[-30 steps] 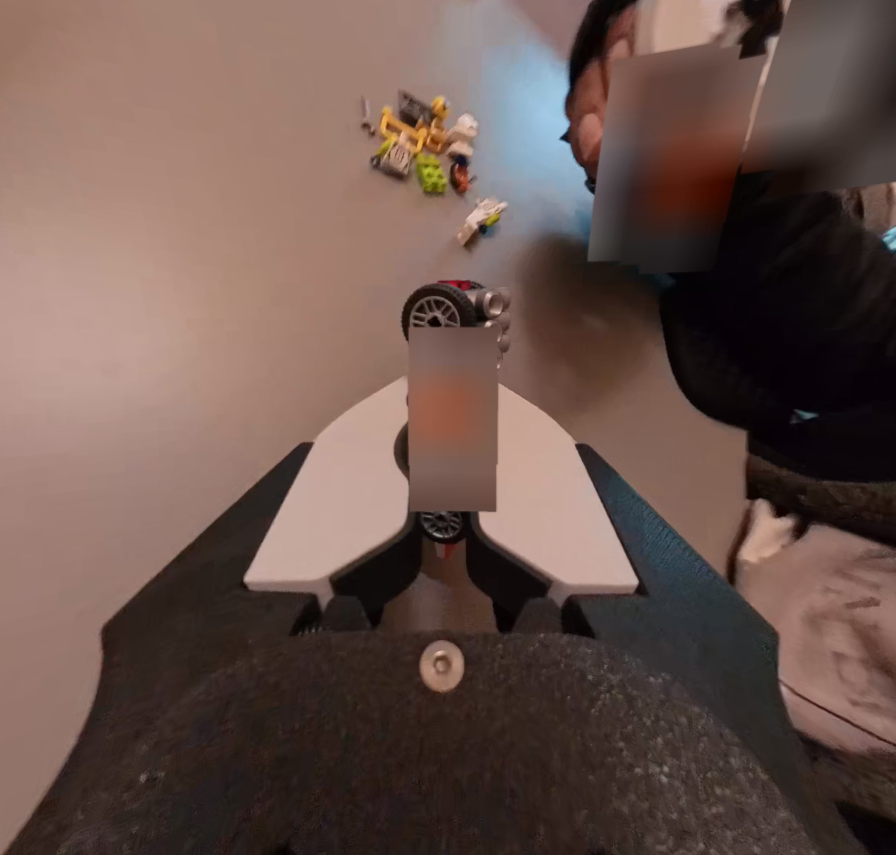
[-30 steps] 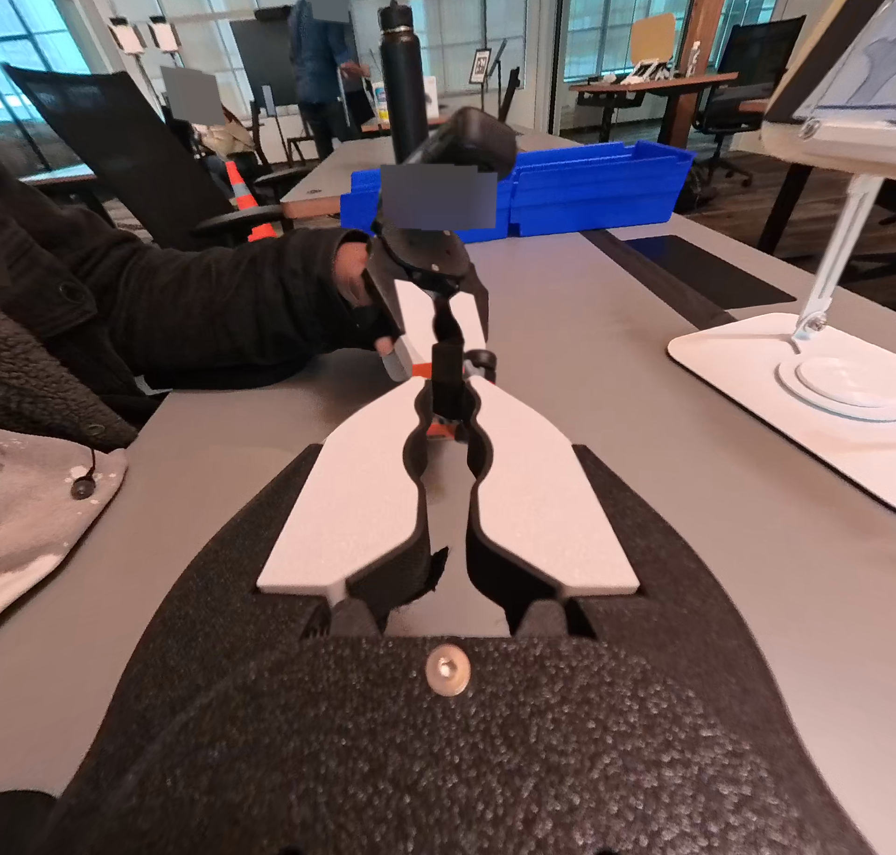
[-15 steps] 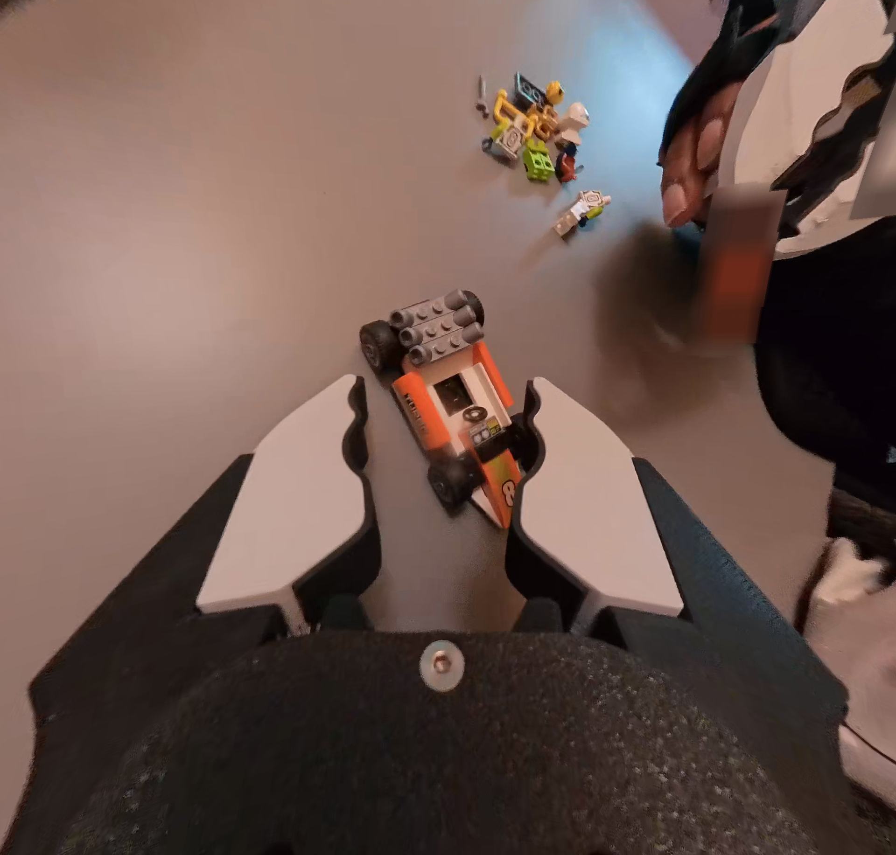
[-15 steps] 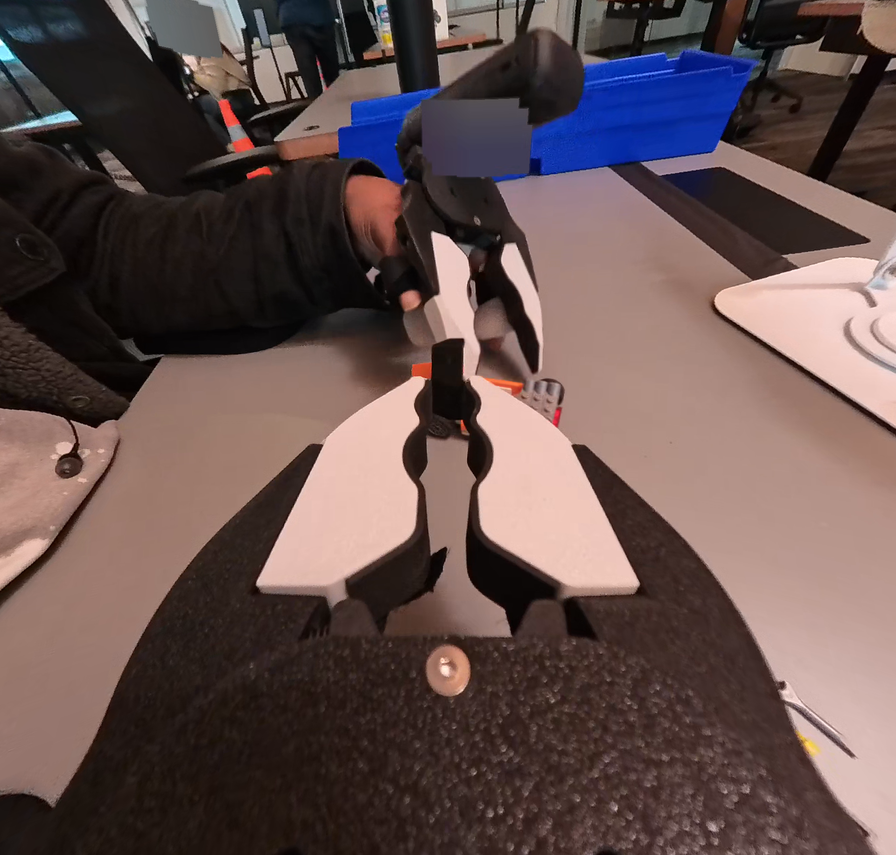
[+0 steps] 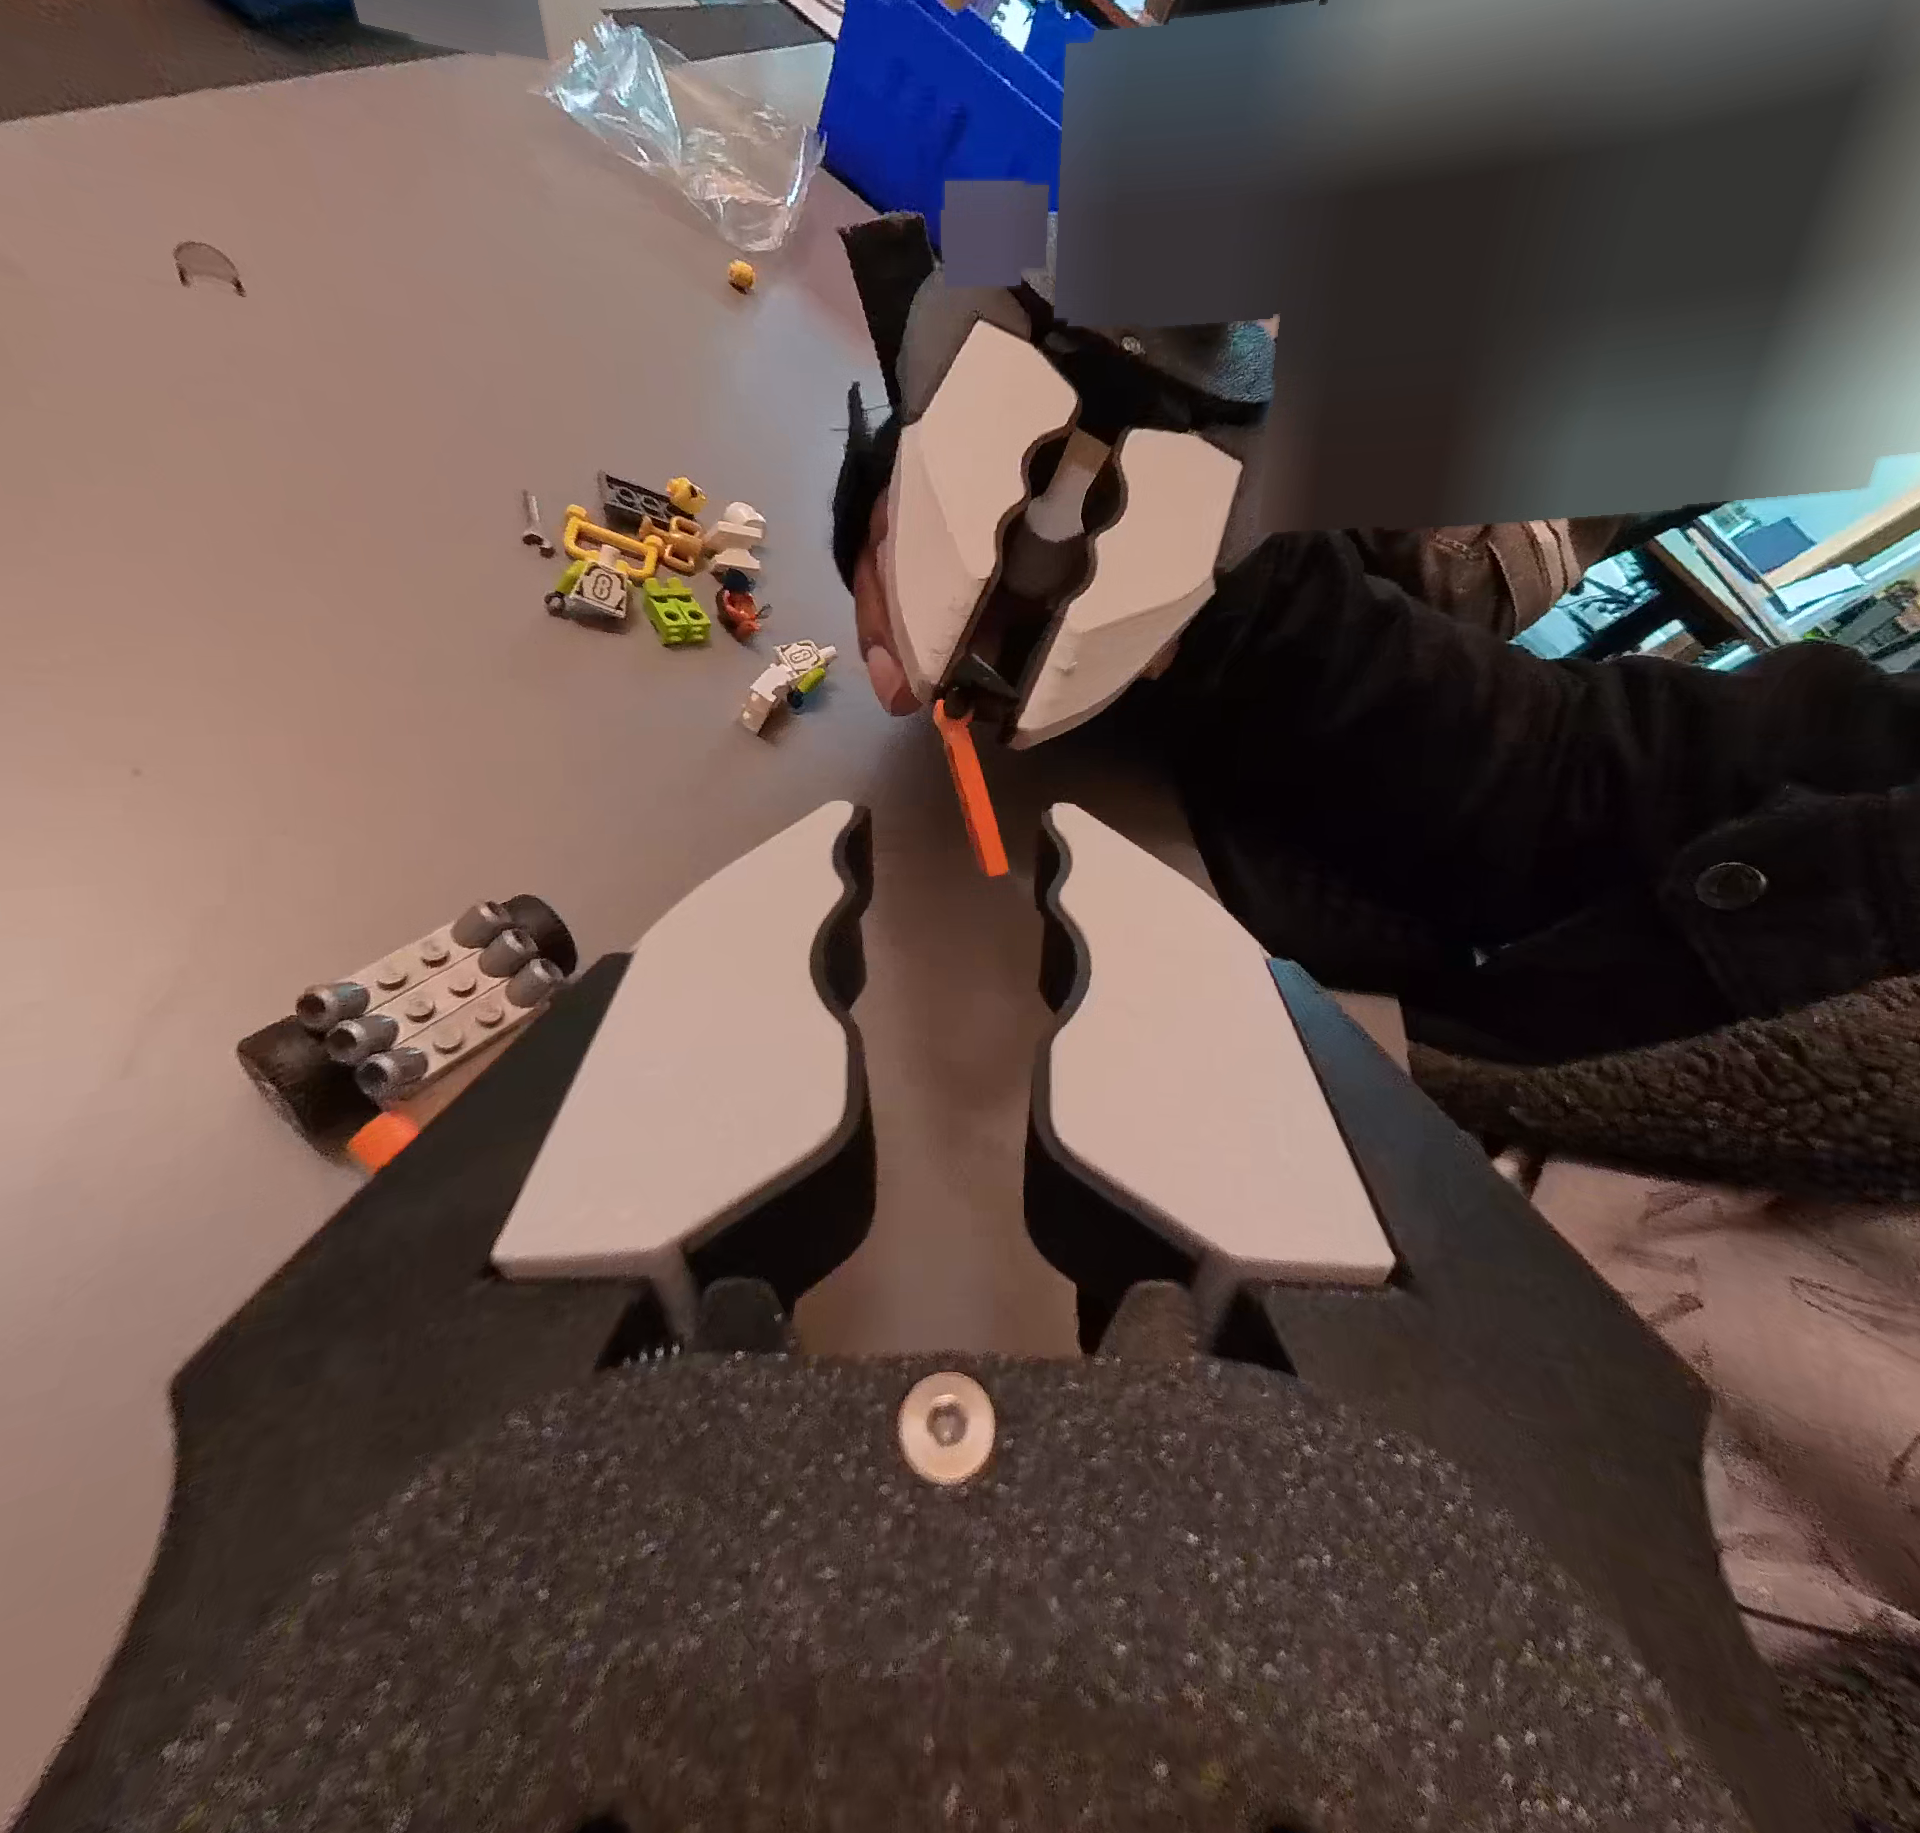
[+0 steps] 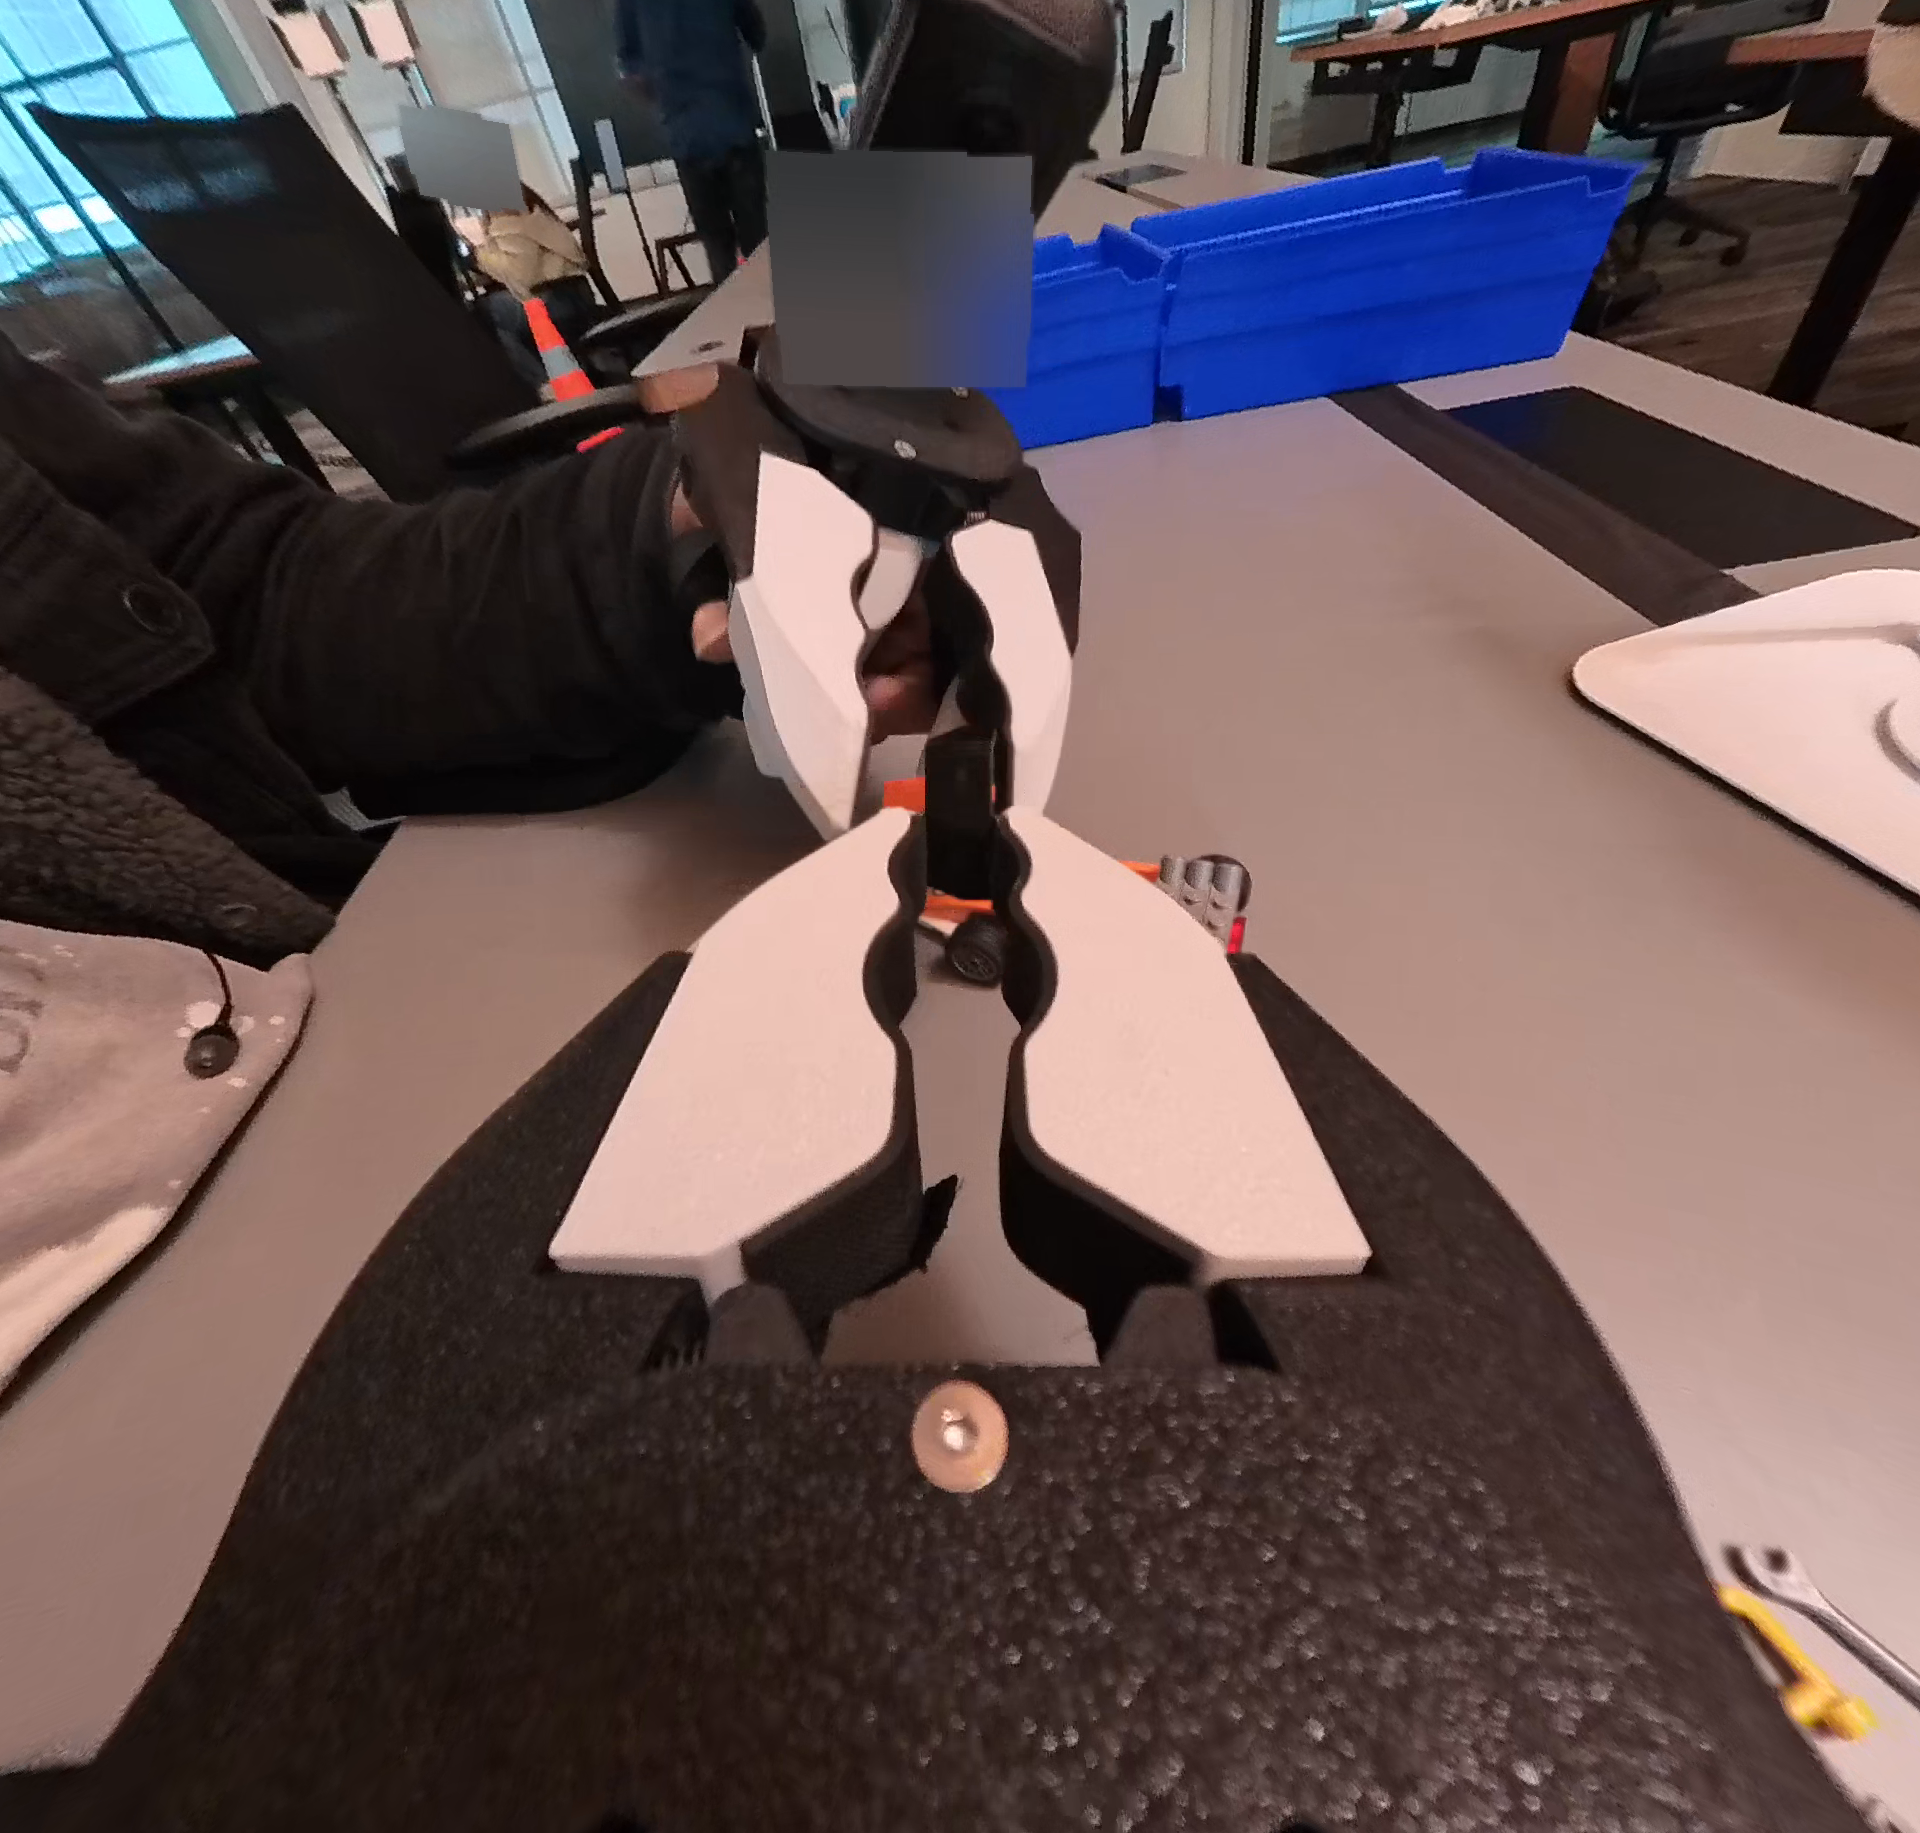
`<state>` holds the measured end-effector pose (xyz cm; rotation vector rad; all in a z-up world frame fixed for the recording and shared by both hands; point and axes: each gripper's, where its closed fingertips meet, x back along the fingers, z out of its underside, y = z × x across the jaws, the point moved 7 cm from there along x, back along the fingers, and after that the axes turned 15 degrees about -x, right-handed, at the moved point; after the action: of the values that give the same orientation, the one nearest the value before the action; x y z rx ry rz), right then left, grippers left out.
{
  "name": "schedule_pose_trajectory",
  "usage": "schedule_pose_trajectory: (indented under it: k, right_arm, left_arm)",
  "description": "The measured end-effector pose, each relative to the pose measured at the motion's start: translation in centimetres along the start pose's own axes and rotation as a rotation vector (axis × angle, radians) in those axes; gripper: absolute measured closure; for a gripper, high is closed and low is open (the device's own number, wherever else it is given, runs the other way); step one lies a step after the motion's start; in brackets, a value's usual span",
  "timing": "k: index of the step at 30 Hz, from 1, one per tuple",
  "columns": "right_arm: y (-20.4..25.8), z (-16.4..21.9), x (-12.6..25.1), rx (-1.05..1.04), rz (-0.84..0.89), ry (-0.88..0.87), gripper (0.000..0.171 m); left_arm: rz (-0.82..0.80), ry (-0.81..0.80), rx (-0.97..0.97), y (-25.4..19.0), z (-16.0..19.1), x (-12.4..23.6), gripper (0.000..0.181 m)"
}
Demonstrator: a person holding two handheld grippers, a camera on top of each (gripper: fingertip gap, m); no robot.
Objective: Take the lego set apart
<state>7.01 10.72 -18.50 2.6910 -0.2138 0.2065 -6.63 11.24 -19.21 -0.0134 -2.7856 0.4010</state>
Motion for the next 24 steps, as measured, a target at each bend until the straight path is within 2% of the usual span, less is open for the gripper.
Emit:
schedule_pose_trajectory:
  k: [4,10,16,18,21,24]
  right_arm:
    - [-0.2,0.0,0.0,-0.013,0.011,0.006,0.16]
    - [-0.1,0.0,-0.2,0.01,0.037,0.02,0.159]
    - [0.0,0.3,-1.5,0.203,0.236,0.084,0.152]
    - [-0.1,0.4,-1.7,0.27,0.294,0.1,0.159]
    - [0.0,0.2,-1.5,0.239,0.256,0.108,0.159]
    - [-0.2,0.2,-0.7,0.136,0.141,0.075,0.159]
  left_arm:
    - [0.004,-0.012,-0.009,-0.1,0.1,-0.3,0.174]
    - [-0.081,0.039,-0.06,0.1,0.1,-0.5,0.178]
    - [-0.226,0.134,-0.11,0.4,0.3,-0.7,0.178]
    - [-0.243,0.162,-0.13,0.4,0.4,-0.8,0.178]
    - [-0.22,0.156,-0.147,0.2,0.2,-0.6,0.177]
    - [-0.192,0.155,-0.201,-0.4,0.0,-0.5,0.177]
